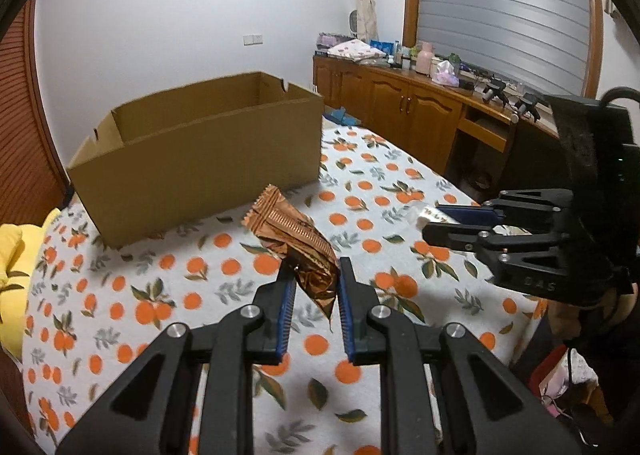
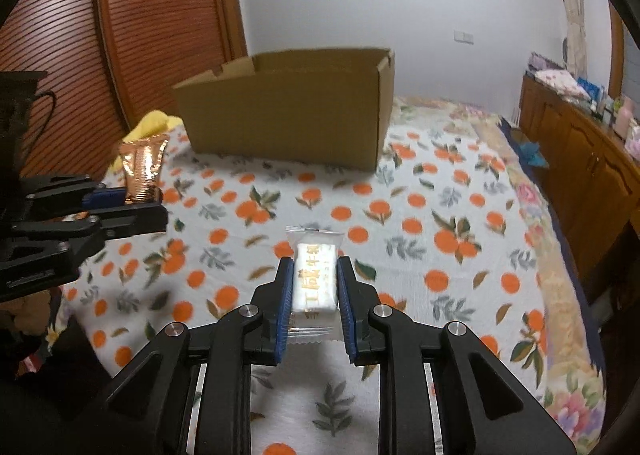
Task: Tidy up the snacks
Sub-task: 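Carry both snacks over the cardboard box and open both tools to drop them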
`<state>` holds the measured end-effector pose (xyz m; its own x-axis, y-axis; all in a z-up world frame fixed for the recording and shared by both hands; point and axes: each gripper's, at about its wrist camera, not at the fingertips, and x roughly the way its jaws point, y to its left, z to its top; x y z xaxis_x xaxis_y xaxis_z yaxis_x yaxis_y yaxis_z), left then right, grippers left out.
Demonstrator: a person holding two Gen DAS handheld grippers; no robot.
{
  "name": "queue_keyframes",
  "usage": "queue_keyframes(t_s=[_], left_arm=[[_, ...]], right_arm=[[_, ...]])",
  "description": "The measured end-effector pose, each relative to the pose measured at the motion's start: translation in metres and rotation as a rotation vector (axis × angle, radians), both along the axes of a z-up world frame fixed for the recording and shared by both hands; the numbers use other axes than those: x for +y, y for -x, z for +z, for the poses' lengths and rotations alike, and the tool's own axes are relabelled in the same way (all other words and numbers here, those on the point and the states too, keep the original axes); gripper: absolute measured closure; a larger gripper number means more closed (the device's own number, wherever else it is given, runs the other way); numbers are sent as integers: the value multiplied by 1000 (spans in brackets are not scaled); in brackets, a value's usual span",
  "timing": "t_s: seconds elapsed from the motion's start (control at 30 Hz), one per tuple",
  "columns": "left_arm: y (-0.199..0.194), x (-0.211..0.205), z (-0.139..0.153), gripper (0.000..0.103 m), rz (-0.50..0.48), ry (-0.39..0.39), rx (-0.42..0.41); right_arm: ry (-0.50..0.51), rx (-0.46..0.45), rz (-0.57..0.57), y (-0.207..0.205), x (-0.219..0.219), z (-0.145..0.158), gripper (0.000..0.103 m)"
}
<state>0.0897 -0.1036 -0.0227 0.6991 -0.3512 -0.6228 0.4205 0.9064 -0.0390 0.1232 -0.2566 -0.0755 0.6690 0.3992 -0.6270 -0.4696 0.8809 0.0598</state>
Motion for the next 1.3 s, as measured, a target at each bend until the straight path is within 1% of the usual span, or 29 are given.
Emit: queue_keyframes(t_s=[0.17, 0.3, 0.4, 0.53, 0.73, 0.83, 0.97, 1.17, 1.27, 1.3], left_arm=[[-16, 14, 13, 85, 5, -1, -20], [-35, 30, 26, 85, 14, 7, -32], [-50, 43, 35, 85, 24, 20, -40], [-75, 57, 44, 85, 51, 11, -48], [-117, 75, 54, 85, 79, -25, -53], [-139, 81, 58, 85, 88, -43, -53], [-170, 92, 62, 85, 96, -43, -44], [-203, 98, 53, 84, 106, -48, -15], [-215, 99, 46, 80, 112, -52, -4], [-218, 99, 44, 75, 116, -50, -1]], right_arm=[[7, -43, 25, -5, 11, 19, 84], [1, -70, 46, -18, 24, 34, 84], [-10, -89, 64, -35, 35, 48, 83], [-12, -116, 95, -57, 50, 67, 83], [-31, -138, 133, -96, 70, 85, 83], [-29, -144, 149, -118, 81, 89, 83], [-19, -147, 156, -147, 92, 91, 83], [-12, -122, 155, -186, 102, 83, 83], [-16, -96, 151, -204, 104, 75, 83], [-16, -87, 150, -209, 106, 72, 83]])
